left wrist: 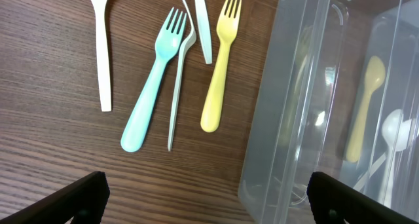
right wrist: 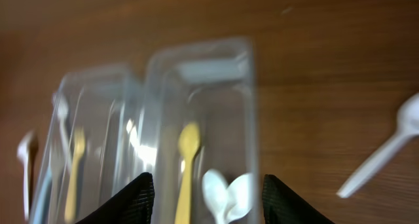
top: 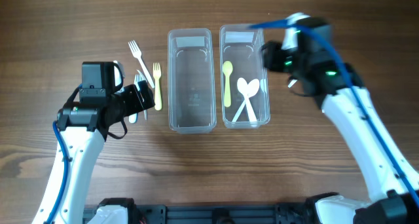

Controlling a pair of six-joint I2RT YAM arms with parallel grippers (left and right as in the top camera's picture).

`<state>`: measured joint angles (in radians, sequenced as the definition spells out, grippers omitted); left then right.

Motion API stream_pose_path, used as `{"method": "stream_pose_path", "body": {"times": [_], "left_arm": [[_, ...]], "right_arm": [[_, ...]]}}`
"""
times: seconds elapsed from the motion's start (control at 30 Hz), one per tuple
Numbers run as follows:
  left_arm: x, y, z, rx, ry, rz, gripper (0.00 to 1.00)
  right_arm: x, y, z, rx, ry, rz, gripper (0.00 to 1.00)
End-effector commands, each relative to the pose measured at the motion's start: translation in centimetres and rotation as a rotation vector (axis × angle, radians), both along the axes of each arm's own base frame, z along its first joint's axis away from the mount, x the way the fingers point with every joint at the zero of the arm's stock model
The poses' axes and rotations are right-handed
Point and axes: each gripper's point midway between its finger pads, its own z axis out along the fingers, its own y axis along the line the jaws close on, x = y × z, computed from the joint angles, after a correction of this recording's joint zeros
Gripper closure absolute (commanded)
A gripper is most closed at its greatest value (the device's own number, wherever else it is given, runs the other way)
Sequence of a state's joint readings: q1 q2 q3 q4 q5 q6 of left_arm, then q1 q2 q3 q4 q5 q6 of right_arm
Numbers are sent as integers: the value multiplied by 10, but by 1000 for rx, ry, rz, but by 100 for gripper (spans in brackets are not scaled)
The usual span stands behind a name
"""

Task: Pack container
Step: 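Drop the white spoon into the right container, then move the right gripper back and grasp a white spoon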

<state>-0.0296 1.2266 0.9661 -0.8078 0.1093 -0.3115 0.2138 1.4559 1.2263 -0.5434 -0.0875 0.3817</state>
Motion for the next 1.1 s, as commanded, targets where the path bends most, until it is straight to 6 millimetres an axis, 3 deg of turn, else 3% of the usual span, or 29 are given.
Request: {"method": "stream_pose_path", "body": {"times": [0.0, 0.1, 0.23, 0.33, 0.7, 0.87, 1.07], "left_arm": [[4, 3, 4, 14, -16, -9, 0], [4, 3, 4, 14, -16, -9, 0], [4, 3, 4, 14, -16, -9, 0], [4, 3, 4, 14, -16, -9, 0], [4, 3, 4, 14, -16, -9, 0], [4, 3, 4, 14, -16, -9, 0], [4, 3, 4, 14, -16, -9, 0]], "right_arm": [[10, -67, -30, 59, 121, -321, 46], [12, -104, -77, 109, 261, -476, 48], [10, -126, -124, 177, 397, -525, 54], [4, -143, -147, 201, 472, -584, 56], [28, -141, -181, 249, 470, -560, 51], [33, -133, -201, 286, 495, -533, 55], [27, -139, -197, 236, 529, -559, 57]]}}
